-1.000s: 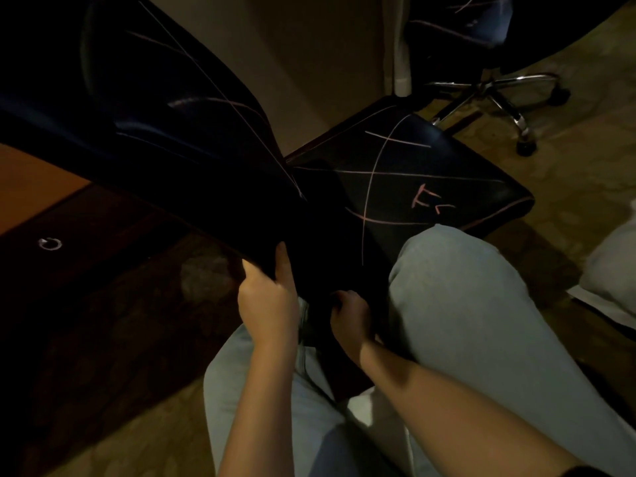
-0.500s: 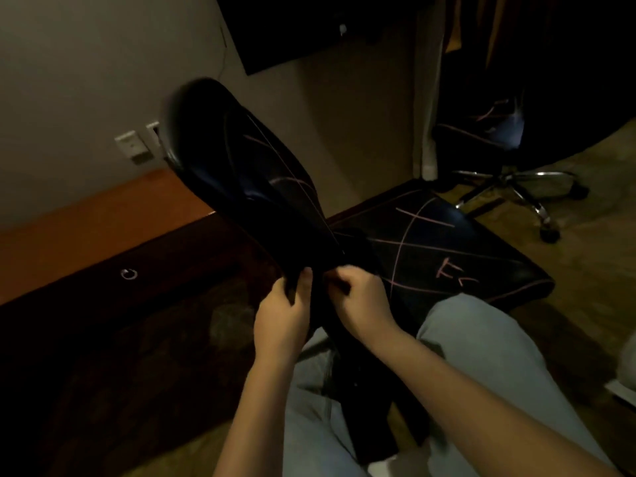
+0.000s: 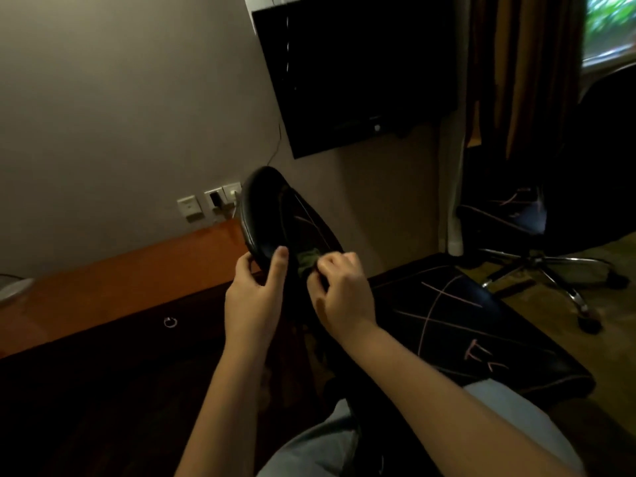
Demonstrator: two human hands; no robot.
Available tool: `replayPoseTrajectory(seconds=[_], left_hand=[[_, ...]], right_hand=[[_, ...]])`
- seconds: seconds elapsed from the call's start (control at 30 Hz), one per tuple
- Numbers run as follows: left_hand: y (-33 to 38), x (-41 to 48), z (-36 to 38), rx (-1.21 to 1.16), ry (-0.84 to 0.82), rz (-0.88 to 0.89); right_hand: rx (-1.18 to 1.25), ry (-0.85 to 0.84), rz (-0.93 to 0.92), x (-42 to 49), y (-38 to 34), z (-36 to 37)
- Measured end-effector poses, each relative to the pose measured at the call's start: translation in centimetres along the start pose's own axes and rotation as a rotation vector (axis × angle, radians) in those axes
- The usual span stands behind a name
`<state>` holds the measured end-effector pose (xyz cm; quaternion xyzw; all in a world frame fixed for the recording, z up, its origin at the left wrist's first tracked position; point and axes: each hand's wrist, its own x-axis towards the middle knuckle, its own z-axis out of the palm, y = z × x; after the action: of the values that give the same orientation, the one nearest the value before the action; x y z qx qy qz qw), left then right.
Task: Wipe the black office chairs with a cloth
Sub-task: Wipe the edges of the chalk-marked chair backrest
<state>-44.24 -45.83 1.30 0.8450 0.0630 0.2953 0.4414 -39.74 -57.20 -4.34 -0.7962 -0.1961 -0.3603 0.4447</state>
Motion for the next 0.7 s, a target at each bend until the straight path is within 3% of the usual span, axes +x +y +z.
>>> replayPoseTrajectory(seconds=[0.07, 0.2, 0.33, 0.5, 0.7], left_hand=[[0.0, 0.2, 0.4, 0.065, 0.006, 0.003], [0.4, -0.6, 1.4, 0.134, 0.076, 0.032], [0.4, -0.8, 1.5, 0.143, 0.111, 0.046], [0.0, -0.6, 1.6, 0.143, 0.111, 0.053], [-0.3, -0.5, 1.8, 0.13, 0.158, 0.054]], right_hand=[[-0.071, 0.001, -0.017, -0.8, 0.8, -0.5], [-0.14, -0.167, -0.066, -2.7, 0.9, -1.3], [0.034, -0.32, -0.012, -2.3, 1.4, -2.8], [0.325, -0.033, 0.096, 0.2, -1.1, -4.0], [0.221, -0.071, -0.04, 0.5, -1.4, -1.3]])
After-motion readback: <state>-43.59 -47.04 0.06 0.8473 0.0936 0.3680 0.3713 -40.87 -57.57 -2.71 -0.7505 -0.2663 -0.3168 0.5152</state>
